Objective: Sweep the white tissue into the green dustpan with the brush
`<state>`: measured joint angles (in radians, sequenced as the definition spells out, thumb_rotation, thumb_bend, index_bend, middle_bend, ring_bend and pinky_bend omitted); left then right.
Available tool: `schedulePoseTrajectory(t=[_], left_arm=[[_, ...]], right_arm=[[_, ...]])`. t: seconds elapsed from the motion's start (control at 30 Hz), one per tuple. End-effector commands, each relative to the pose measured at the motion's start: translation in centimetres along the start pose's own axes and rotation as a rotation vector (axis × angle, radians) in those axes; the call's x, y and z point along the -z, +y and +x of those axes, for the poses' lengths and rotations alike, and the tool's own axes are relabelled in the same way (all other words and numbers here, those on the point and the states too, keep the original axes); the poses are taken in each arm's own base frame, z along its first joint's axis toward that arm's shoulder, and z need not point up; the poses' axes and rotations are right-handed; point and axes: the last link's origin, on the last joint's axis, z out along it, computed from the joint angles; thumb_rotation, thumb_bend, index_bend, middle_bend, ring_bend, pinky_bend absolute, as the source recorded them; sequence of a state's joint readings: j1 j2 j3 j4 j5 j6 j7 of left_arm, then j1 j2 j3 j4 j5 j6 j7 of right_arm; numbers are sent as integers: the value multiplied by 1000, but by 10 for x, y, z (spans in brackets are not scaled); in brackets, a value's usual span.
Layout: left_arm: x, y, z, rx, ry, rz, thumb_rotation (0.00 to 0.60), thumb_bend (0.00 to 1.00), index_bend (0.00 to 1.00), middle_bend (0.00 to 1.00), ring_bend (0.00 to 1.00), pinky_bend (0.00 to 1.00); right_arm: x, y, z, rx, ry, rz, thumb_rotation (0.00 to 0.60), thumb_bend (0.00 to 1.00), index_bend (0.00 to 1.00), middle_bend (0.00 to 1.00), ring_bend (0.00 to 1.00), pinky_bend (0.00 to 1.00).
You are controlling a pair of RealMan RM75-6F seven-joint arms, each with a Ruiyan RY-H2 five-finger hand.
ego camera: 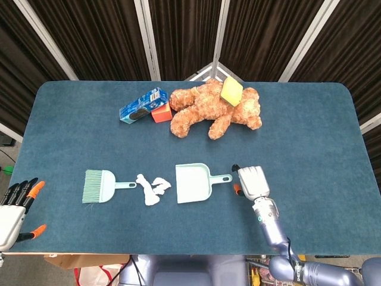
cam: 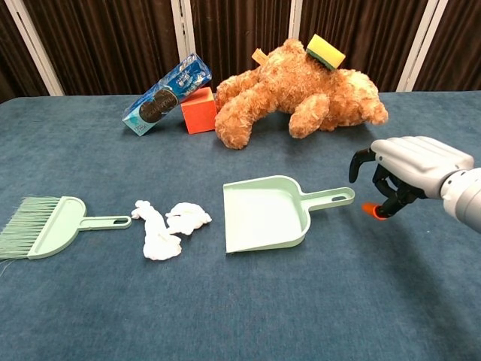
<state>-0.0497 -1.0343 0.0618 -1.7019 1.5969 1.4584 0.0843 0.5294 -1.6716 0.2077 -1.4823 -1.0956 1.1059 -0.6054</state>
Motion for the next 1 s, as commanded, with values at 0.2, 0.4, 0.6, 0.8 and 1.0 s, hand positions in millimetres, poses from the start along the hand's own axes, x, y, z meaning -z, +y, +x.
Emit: schedulePoseTrajectory(t=[0.2, 0.4, 0.6, 0.8, 1.0], left_arm=[[0, 0, 0, 2, -3, 0, 600, 0, 0, 0, 0, 0], [-1, -1, 0, 6, -5, 2, 600, 0, 0, 0, 0, 0], [-1, -1, 0, 8, -4, 2, 600, 0, 0, 0, 0, 0], [-1, 0, 0, 7, -8, 0, 600, 0, 0, 0, 0, 0], [-4, 2, -2, 21, -29, 0, 600, 0, 0, 0, 0, 0]], right_arm=[[-5, -13, -6, -11, -5, 6, 600, 353, 390, 840, 842, 903], [-7, -21, -8, -11, -9, 13, 600, 359, 406, 840, 842, 903], [-7, -25, -11, -14, -13, 15, 600, 405, 455, 840, 842, 903], [-7, -26, -10, -20, -7, 14, 600, 459, 538, 839, 842, 902], [-8, -25, -5, -17, 6, 17, 600, 461, 556, 840, 842, 903]])
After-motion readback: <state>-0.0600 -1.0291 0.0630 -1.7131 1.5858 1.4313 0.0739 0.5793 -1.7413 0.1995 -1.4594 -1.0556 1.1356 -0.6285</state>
